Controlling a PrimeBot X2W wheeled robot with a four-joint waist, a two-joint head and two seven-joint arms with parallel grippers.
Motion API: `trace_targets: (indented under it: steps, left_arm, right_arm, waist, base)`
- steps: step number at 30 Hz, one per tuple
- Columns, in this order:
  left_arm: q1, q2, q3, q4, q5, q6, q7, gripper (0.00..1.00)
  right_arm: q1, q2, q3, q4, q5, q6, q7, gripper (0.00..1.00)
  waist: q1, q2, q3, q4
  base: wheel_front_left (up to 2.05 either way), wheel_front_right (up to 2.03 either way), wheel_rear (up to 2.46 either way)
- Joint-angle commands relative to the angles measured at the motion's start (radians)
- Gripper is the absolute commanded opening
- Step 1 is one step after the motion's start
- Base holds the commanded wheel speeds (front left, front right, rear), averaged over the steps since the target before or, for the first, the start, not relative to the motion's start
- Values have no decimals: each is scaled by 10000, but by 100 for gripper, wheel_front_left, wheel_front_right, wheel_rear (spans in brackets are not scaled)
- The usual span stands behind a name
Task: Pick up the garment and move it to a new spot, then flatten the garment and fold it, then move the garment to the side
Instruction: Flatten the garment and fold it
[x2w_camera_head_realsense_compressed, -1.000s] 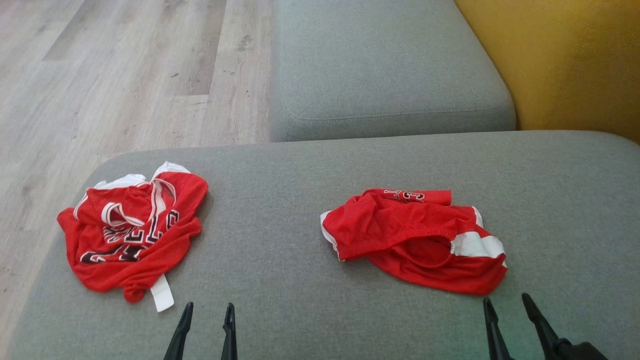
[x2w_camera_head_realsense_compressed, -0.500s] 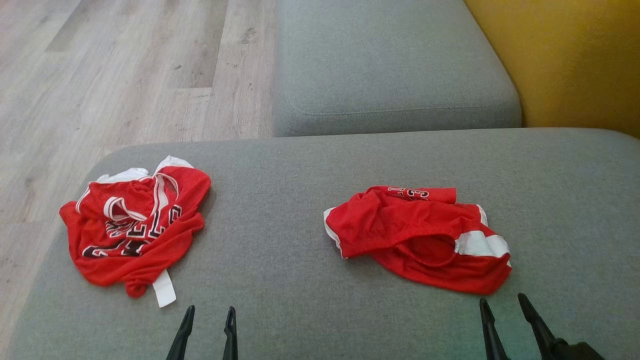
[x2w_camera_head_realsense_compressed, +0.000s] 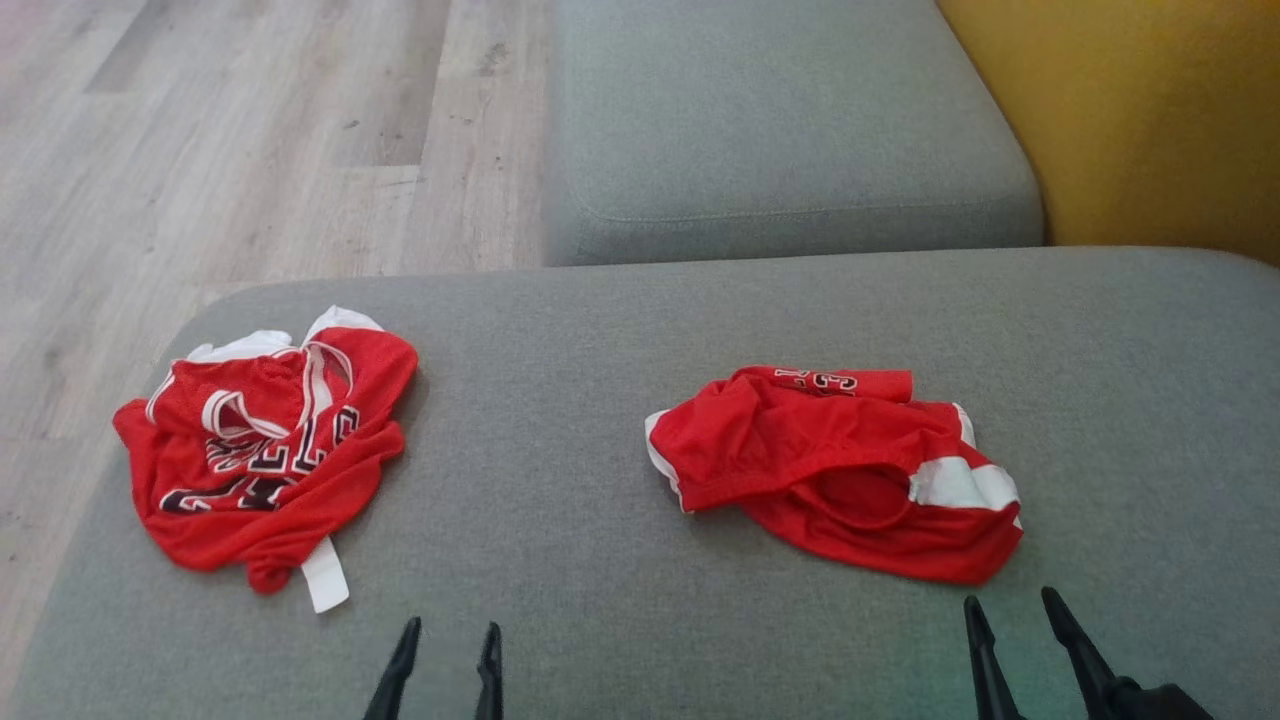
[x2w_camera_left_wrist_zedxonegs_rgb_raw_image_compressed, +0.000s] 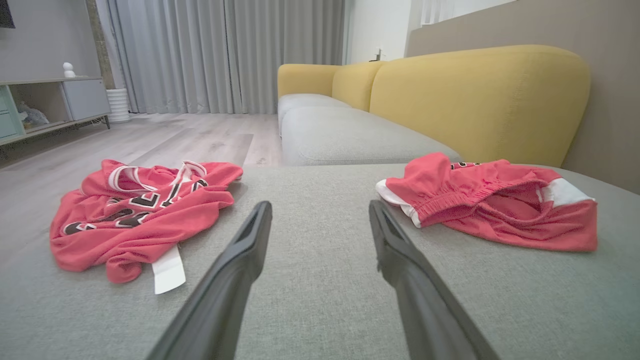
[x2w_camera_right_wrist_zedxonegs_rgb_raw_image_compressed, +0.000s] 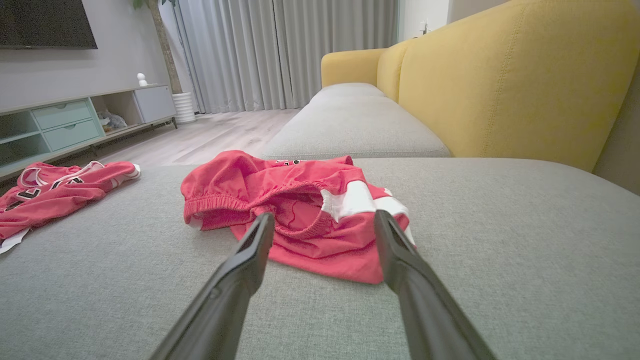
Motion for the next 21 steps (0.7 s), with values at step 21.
trace_targets:
  steps: [21]
  left_arm:
    - [-5210, -81, -3565, 2483, -1585, -1204, -95, 100]
  right_arm:
    - [-1622, -76, 644, -575, 37, 67, -38, 100]
  waist:
    - [0, -1, 2380, -2924]
  base:
    - [0, 0, 0]
